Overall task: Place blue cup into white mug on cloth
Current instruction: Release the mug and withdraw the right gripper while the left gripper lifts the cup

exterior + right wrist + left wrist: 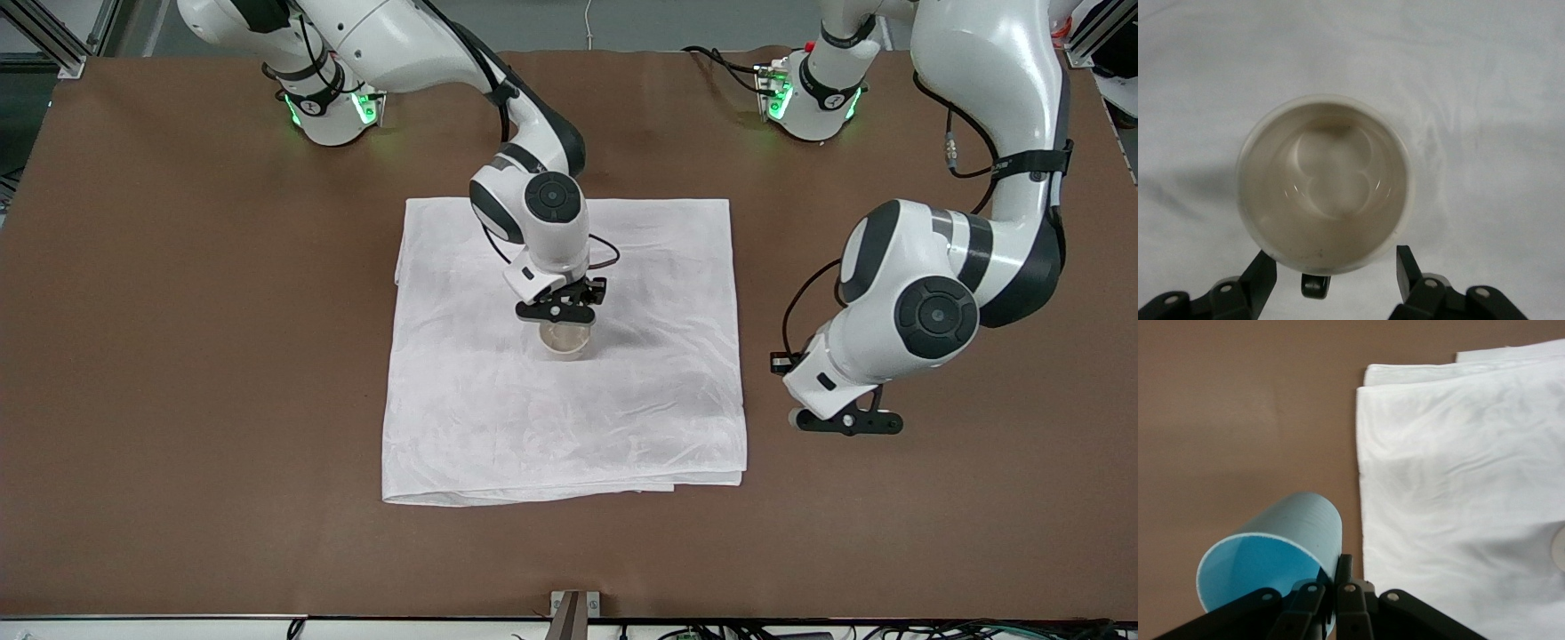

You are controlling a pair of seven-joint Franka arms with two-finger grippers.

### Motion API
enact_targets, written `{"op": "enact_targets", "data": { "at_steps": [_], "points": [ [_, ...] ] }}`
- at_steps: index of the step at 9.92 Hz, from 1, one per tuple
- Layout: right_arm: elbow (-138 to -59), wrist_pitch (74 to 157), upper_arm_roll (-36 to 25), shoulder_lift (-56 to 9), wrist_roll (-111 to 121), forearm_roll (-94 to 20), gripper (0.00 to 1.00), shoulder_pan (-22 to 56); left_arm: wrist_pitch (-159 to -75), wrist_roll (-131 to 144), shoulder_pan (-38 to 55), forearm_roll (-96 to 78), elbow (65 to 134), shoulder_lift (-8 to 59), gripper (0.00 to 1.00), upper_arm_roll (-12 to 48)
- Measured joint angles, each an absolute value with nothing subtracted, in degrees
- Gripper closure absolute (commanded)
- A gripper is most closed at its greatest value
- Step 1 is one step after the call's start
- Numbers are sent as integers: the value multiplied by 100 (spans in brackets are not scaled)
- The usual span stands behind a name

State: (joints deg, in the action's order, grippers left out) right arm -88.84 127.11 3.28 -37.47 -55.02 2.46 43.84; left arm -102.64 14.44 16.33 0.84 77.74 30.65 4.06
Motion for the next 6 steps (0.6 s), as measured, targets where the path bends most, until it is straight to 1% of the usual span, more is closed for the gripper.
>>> {"op": "enact_targets", "data": {
  "at_steps": [1, 2, 3, 5, 6],
  "points": [
    [-8796, 12397, 315, -3538, -5559, 247, 0, 4375, -10267, 1451, 1734, 84, 7650, 3126, 100, 498],
    [-8722, 11994, 283, -3180, -5657, 247, 0, 4342, -10298, 1466, 1893, 83, 7544, 3176, 100, 527],
    [-8667, 11446, 235, -2679, -5713, 255, 0, 4182, -10374, 1480, 2021, 83, 7487, 3198, 100, 544],
    [-8691, 10285, 202, -1670, -5177, 291, 0, 3387, -10535, 1480, 2102, 82, 7449, 3206, 100, 636],
    [-8803, 9923, 186, -1244, -4517, 281, 0, 2818, -10563, 1475, 2198, 78, 7438, 3217, 100, 693]
  ]
}}
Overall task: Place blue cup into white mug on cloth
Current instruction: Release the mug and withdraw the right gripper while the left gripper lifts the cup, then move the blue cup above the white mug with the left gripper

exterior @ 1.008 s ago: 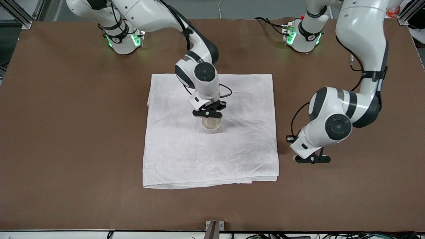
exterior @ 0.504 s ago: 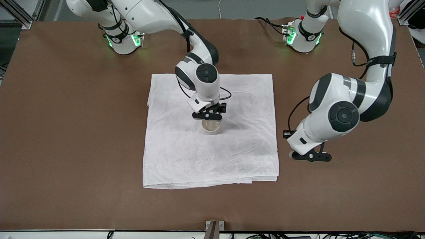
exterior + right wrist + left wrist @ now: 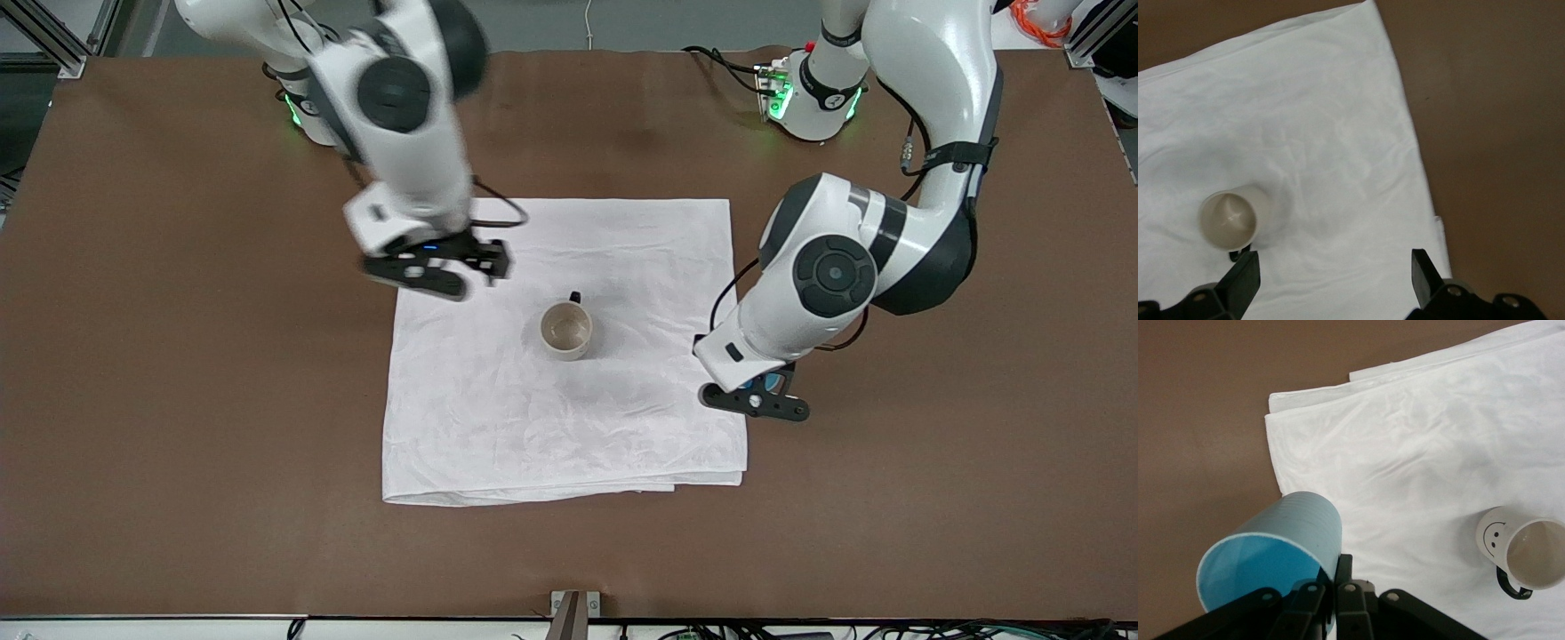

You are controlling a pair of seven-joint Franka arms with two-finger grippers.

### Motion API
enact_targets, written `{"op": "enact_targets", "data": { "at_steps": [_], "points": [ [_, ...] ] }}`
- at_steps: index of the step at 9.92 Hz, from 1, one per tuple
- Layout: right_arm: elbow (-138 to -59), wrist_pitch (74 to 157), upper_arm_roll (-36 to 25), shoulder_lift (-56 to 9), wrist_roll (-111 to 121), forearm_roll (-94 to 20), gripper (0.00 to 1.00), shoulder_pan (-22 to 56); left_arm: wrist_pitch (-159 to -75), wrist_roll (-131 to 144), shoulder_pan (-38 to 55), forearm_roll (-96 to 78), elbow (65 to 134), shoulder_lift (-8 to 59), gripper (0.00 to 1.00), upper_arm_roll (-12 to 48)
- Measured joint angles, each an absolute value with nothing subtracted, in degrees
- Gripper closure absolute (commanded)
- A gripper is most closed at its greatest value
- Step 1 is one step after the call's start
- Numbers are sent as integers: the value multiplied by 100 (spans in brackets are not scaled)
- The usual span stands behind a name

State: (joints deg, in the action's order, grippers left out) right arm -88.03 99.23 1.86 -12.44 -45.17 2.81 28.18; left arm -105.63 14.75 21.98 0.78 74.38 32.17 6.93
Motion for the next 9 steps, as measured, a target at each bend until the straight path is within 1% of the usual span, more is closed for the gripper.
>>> {"op": "enact_targets", "data": {
  "at_steps": [2, 4, 6, 7, 9],
  "points": [
    [-9097, 9427, 163, -598, -2865, 144, 0, 1640, -10685, 1484, 2759, 75, 7421, 3282, 100, 722],
    [-9189, 8801, 162, -93, -1275, 5, 0, 683, -10775, 1339, 3311, 77, 7338, 3383, 100, 735],
    [-9399, 8573, 155, 414, 53, -217, 0, -218, -10898, 897, 3590, 76, 7282, 3456, 100, 747],
    [-9510, 8569, 147, 576, 324, -244, 0, -474, -11013, 778, 3738, 76, 7279, 3524, 100, 751],
    [-9486, 8637, 176, 650, 370, -236, 0, -547, -11404, 725, 4060, 77, 7274, 3749, 100, 752]
  ]
}}
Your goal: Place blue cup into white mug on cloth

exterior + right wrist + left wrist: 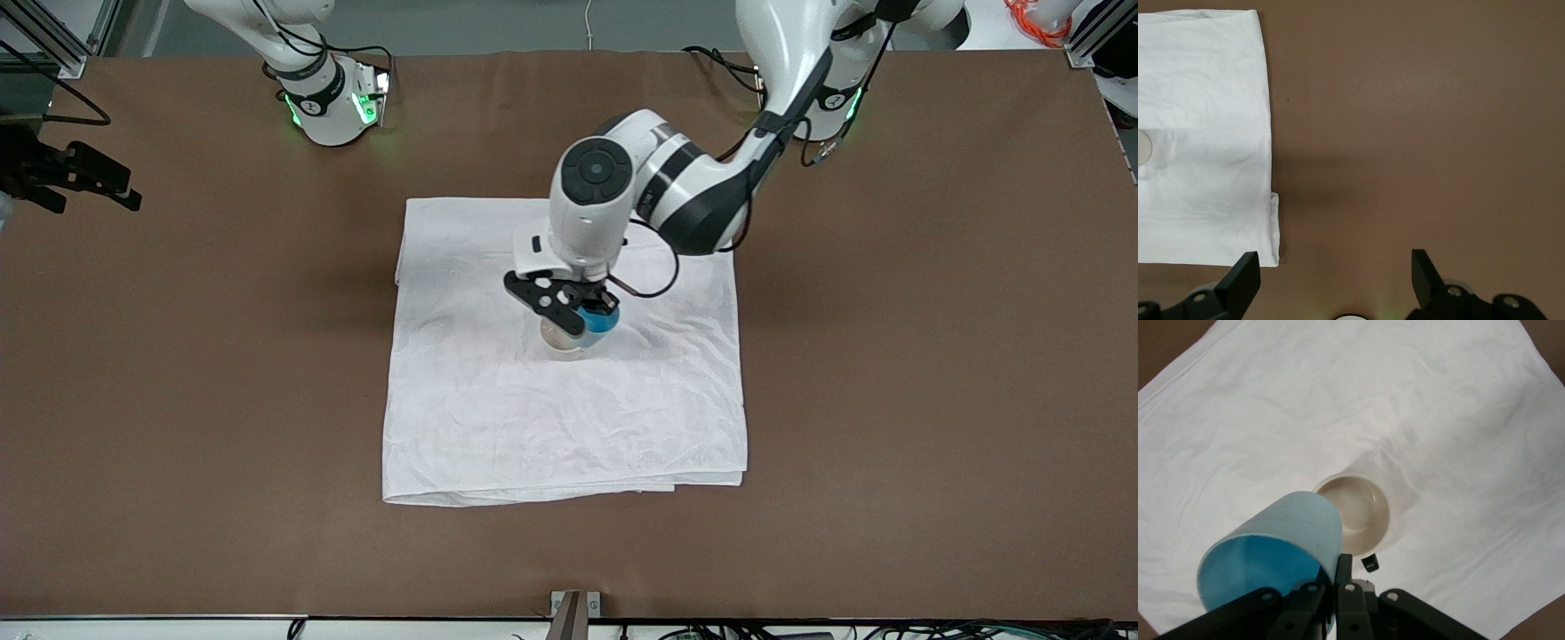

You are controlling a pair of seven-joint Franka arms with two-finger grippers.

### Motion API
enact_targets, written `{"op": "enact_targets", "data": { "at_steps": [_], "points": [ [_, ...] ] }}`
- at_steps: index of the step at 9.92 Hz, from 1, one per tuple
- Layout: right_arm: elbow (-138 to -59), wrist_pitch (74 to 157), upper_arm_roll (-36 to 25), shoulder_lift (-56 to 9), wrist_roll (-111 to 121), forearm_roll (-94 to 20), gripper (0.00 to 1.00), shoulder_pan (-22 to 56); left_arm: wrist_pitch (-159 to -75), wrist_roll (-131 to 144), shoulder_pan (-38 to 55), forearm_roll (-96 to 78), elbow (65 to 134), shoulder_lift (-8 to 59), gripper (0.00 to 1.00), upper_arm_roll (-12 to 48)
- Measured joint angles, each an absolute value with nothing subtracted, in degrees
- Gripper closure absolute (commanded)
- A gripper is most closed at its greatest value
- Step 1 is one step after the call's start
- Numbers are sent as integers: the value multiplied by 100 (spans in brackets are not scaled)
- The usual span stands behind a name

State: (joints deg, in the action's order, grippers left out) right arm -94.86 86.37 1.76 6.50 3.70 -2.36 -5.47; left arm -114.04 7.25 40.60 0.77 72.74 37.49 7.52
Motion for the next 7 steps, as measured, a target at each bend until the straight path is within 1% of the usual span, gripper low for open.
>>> {"op": "enact_targets", "data": {
  "at_steps": [3, 7],
  "points": [
    [-9129, 8764, 211, 520, 363, -224, 0, -547, -11792, 477, 4233, 98, 7267, 4087, 100, 743],
    [-8392, 8764, 239, -124, 365, -219, 0, -507, -11795, 320, 4269, 165, 7264, 4135, 100, 721]
  ]
}}
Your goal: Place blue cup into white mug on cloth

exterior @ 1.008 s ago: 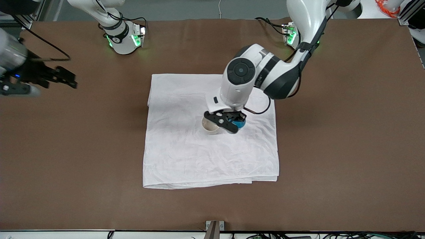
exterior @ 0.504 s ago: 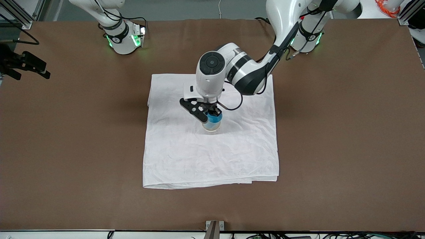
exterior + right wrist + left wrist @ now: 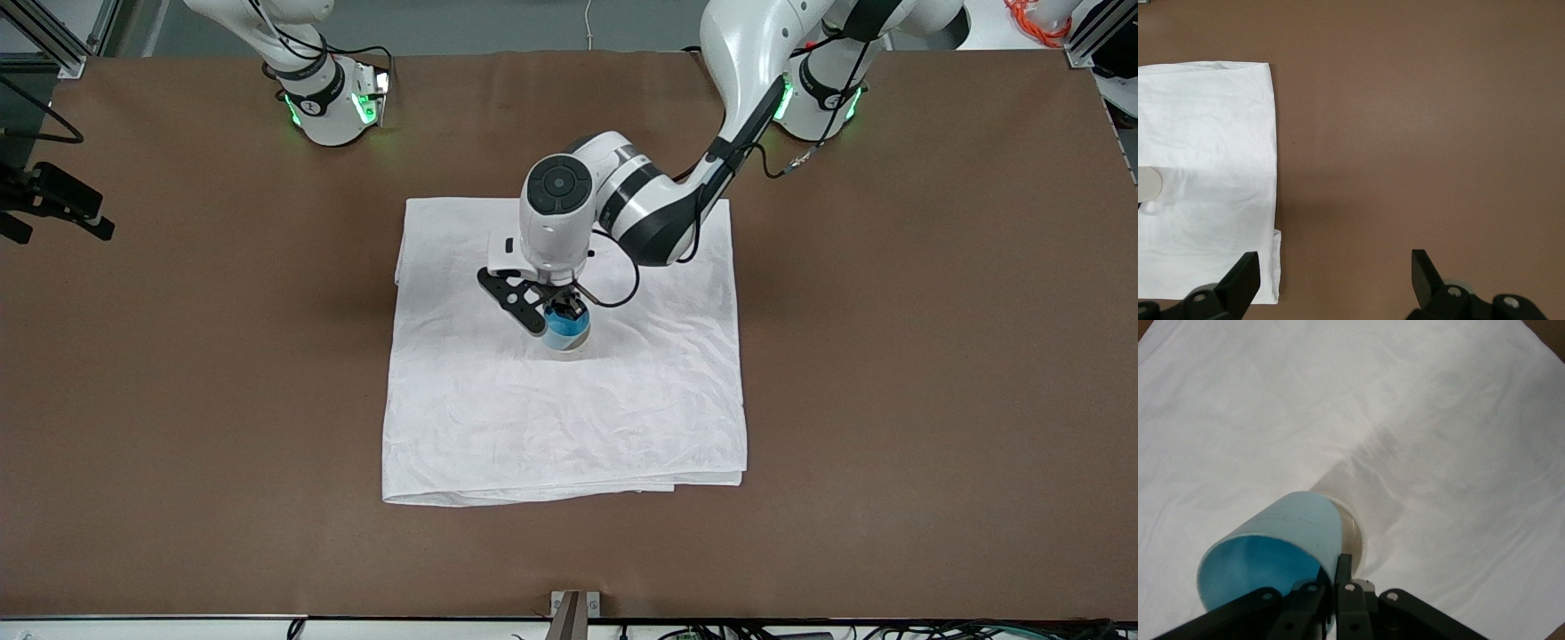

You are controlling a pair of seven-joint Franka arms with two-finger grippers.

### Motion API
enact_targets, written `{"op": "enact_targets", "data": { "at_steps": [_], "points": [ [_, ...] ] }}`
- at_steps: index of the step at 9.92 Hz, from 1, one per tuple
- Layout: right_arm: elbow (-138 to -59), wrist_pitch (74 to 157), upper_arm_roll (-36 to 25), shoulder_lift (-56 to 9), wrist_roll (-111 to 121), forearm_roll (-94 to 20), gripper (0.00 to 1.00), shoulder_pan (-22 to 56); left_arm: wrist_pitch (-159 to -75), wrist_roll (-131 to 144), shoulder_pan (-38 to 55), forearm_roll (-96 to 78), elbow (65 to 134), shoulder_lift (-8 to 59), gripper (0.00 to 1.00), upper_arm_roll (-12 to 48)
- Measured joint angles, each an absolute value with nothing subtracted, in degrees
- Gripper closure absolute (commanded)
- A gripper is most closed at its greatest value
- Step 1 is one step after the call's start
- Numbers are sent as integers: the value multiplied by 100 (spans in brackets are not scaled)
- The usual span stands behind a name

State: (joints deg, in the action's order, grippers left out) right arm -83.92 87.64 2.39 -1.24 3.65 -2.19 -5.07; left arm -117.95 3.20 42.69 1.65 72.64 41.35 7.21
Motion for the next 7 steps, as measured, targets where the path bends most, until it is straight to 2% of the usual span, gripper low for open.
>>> {"op": "enact_targets", "data": {
  "at_steps": [4, 7],
  "points": [
    [-8227, 8688, -148, -278, 362, 15, 0, 73, -11560, 319, 4293, 211, 7274, 4150, 100, 720],
    [-8210, 8356, -292, -280, 366, 16, 0, 107, -11503, 317, 4350, 552, 7308, 4172, 100, 723]
  ]
}}
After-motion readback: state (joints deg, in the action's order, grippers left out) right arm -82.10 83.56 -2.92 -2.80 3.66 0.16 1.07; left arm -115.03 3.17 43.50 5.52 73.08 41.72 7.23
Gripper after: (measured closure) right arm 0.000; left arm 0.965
